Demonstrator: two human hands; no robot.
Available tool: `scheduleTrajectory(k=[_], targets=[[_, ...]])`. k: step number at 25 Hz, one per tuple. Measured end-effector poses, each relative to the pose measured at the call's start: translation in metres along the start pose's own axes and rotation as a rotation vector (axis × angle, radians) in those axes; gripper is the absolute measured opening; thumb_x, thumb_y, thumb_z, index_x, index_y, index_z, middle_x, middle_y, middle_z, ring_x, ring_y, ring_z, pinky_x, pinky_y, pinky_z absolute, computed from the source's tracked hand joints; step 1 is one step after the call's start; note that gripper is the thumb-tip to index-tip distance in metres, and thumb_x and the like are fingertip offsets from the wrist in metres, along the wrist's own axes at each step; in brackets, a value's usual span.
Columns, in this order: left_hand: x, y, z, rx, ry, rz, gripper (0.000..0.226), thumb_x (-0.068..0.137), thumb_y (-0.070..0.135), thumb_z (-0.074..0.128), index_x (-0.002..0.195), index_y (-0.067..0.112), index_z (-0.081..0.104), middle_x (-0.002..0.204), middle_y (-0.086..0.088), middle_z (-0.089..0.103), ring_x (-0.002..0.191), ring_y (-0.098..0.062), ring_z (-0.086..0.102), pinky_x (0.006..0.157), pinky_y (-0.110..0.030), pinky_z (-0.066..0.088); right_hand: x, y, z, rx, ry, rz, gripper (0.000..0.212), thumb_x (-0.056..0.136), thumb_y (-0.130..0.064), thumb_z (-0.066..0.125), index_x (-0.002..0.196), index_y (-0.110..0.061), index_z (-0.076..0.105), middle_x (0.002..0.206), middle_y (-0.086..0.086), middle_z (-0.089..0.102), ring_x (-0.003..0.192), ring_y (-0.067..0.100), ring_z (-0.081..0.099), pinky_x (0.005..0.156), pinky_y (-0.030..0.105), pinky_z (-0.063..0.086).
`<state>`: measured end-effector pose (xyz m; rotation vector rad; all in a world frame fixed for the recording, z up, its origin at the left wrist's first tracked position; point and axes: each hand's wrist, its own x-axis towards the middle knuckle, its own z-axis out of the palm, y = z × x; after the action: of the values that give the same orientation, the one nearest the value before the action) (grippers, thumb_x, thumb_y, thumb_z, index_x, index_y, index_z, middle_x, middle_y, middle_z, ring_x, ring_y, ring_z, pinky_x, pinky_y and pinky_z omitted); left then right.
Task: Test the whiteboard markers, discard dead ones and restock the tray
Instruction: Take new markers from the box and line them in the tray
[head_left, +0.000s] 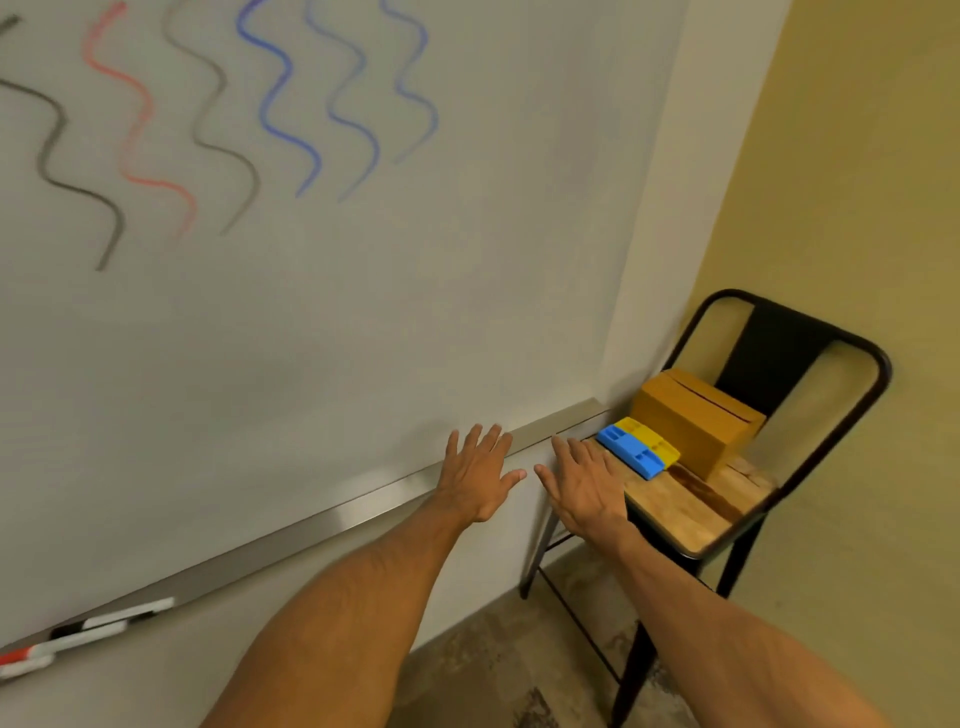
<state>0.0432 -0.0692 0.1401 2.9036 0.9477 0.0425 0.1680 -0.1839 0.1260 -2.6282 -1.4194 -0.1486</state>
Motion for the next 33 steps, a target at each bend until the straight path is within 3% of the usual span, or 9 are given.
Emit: scheduleTrajectory(k=[4, 9, 16, 27, 33], targets=[[0.041, 0.042, 0.000, 0.034, -0.018, 0.097, 0.066, 0.098, 0.057, 0.022, 0.153, 0.021, 0.010, 0.161, -0.002, 0.004, 0.147, -0.024, -0.001, 0.118, -0.050, -0.001, 0.009, 0.051, -0.003, 0.048, 0.022, 0.109, 0.057, 0.096, -0.055, 0.022, 0.140, -0.020, 0.034, 0.142, 0.005, 0.042, 0.131, 0.025, 0.036, 0.112, 0.043, 0.026], [0.095, 0.086, 0.002, 0.020, -0.056, 0.203, 0.066, 0.098, 0.055, 0.023, 0.153, 0.021, 0.008, 0.161, -0.003, 0.003, 0.147, -0.025, -0.002, 0.118, -0.050, -0.003, 0.028, 0.101, -0.001, 0.044, -0.021, 0.241, 0.059, 0.098, -0.054, 0.021, 0.147, -0.022, 0.021, 0.153, 0.005, 0.027, 0.141, 0.024, 0.020, 0.116, 0.043, 0.014], [0.193, 0.119, 0.027, 0.008, -0.099, 0.316, 0.068, 0.097, 0.059, 0.024, 0.152, 0.023, 0.008, 0.161, -0.002, 0.004, 0.147, -0.024, 0.001, 0.116, -0.050, -0.004, 0.082, 0.154, 0.010, 0.000, -0.055, 0.412, 0.063, 0.096, -0.057, 0.016, 0.150, -0.022, 0.013, 0.156, 0.005, 0.019, 0.144, 0.025, 0.014, 0.117, 0.046, 0.009], [0.316, 0.153, 0.048, 0.009, -0.106, 0.563, 0.068, 0.097, 0.055, 0.032, 0.151, 0.017, 0.018, 0.160, -0.003, 0.009, 0.146, -0.027, 0.006, 0.117, -0.051, 0.004, 0.153, 0.223, 0.021, 0.017, 0.030, 0.611, 0.059, 0.097, -0.054, 0.025, 0.144, -0.019, 0.025, 0.152, 0.008, 0.028, 0.140, 0.026, 0.021, 0.116, 0.049, 0.015], [0.370, 0.183, 0.072, 0.001, -0.162, 0.559, 0.069, 0.096, 0.057, 0.032, 0.151, 0.017, 0.017, 0.160, -0.003, 0.006, 0.147, -0.026, 0.004, 0.118, -0.050, 0.005, 0.166, 0.275, 0.040, -0.003, -0.054, 0.708, 0.062, 0.096, -0.055, 0.023, 0.145, -0.017, 0.023, 0.152, 0.009, 0.027, 0.140, 0.027, 0.022, 0.116, 0.050, 0.017]])
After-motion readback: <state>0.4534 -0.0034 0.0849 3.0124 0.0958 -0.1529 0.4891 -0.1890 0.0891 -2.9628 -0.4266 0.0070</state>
